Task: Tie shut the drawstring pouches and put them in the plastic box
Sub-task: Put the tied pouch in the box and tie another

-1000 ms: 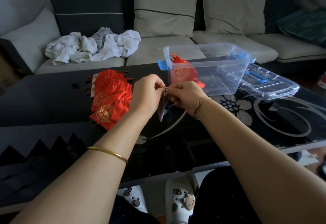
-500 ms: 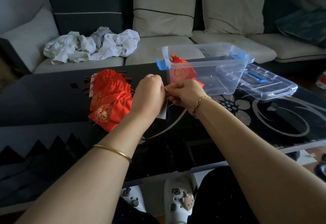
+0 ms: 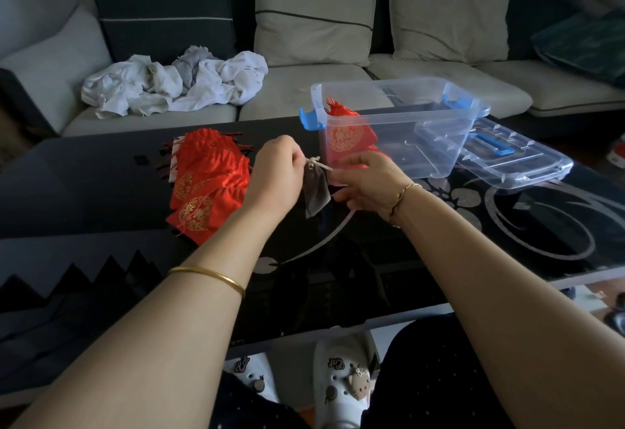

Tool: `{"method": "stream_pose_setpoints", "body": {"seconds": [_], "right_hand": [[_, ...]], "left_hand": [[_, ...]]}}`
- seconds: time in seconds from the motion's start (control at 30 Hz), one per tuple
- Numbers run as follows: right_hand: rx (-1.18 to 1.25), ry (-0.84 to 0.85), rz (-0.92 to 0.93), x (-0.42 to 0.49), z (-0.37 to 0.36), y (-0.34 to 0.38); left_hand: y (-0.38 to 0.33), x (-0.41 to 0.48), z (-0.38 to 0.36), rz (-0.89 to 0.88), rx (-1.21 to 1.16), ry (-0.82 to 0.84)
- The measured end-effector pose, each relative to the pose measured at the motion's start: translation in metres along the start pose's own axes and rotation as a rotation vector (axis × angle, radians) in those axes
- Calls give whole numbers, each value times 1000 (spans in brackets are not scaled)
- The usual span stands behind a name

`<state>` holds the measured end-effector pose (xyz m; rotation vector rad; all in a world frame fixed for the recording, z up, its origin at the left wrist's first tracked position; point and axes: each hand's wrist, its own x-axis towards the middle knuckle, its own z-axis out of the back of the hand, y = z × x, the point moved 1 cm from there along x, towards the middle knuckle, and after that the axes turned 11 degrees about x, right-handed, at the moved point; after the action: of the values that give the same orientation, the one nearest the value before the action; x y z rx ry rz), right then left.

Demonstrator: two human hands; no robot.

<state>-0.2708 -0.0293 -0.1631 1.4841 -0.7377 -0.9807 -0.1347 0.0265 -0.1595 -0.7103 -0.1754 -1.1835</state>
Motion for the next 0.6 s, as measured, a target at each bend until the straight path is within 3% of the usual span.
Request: {"method": "stream_pose_setpoints", "body": {"seconds": [0.17,0.3,0.43,0.6], "right_hand": [[-96,88,-50,1,6,-7],[-241,-5,70,0,10,3],[-348,-147,280,1,19,30],[-507,-393,445,38,22,78]], "left_hand": [[-2,2,-1,74,-146,-11],[-8,5,-1,123,-252,-3],[-11,9,-3,270,-513,12],[-12,10,-6,268,-485,3]]}}
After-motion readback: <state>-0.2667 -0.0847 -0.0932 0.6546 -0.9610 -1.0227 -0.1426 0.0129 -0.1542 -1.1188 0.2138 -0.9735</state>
